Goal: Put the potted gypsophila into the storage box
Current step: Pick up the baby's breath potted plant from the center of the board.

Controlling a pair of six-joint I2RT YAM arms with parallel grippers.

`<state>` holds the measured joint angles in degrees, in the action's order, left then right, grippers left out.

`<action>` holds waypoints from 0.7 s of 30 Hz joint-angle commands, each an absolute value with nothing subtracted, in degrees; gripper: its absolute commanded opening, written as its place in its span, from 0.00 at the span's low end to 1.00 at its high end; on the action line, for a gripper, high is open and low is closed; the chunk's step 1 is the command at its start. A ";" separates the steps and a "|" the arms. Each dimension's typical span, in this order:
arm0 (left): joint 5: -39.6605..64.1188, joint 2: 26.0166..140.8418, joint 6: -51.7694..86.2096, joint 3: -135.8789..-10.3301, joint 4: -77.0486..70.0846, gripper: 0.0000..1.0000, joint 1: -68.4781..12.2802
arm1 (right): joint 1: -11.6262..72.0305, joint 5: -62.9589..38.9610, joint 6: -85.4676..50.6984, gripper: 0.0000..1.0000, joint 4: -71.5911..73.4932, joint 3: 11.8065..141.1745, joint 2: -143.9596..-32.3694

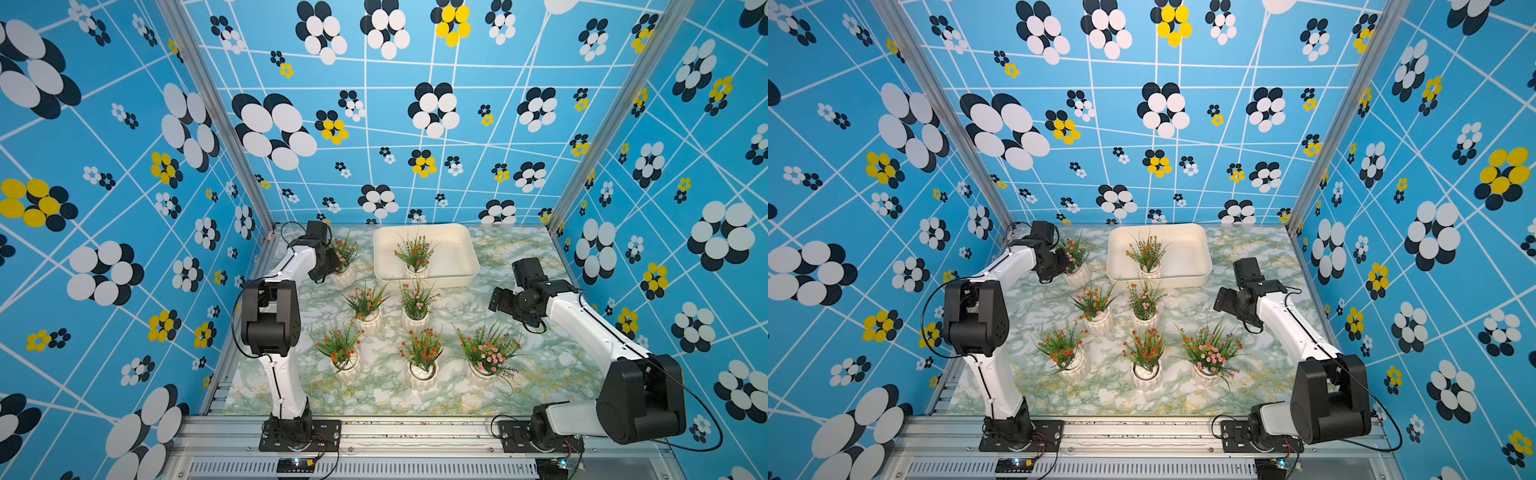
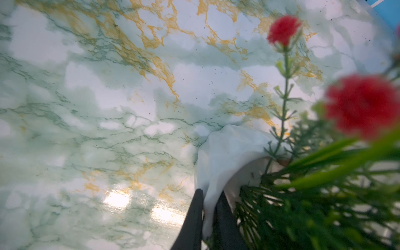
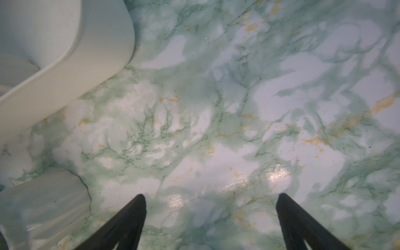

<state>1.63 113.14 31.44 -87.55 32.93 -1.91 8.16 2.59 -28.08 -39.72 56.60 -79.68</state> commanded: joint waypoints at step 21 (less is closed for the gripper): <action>0.65 122.39 19.65 -132.35 57.69 0.00 -11.43 | 7.82 -0.01 -26.90 0.96 -39.97 58.36 -82.04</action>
